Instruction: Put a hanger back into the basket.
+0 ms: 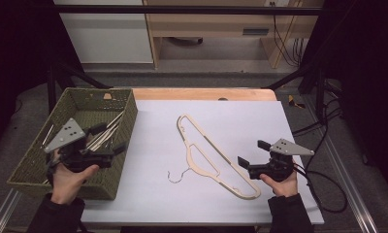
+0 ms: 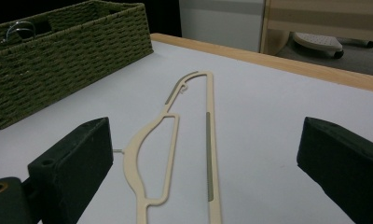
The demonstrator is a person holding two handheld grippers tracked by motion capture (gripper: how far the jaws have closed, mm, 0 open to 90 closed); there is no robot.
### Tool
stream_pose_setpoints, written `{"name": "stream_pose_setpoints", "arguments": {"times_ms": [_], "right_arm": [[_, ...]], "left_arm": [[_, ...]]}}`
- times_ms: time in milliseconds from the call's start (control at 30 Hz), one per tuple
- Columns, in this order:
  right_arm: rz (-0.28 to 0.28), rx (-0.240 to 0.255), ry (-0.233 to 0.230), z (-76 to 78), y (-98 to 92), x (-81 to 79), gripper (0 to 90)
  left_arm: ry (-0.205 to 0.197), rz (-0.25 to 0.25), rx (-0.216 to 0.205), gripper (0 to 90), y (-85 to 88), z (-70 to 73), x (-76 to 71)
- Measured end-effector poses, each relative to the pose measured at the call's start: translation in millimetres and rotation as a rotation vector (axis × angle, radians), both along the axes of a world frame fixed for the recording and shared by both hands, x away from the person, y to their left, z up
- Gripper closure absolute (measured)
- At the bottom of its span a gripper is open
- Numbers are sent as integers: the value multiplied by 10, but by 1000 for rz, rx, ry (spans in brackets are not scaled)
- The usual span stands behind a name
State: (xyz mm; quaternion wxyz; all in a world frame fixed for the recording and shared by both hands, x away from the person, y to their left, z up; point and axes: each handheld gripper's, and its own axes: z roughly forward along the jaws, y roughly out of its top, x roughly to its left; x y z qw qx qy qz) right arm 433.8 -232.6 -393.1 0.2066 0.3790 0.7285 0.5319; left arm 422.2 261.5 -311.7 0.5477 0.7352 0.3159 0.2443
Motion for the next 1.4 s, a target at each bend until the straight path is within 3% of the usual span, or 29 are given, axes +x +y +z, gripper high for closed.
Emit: {"name": "stream_pose_setpoints", "arguments": {"times_ms": [233,600,767,867,1167,1400], "right_arm": [[0,3,1,2,5,-10,38],[26,3,-2,-14,48,-15,38],[33,-1,9,-33,73,-10,38],[46,-7,7,-44,80,-3,39],[44,-7,17,-60,107,4,39],[44,-12,18,-69,116,6,39]], "left_arm": [[42,-63,26,84,-426,-180,51],[125,-130,130,111,-1003,-572,166],[171,-140,148,159,-1143,-765,259],[215,-144,174,177,-1226,-899,319],[299,-136,260,246,-1443,-1280,448],[330,-151,312,385,-1532,-1419,508]]}}
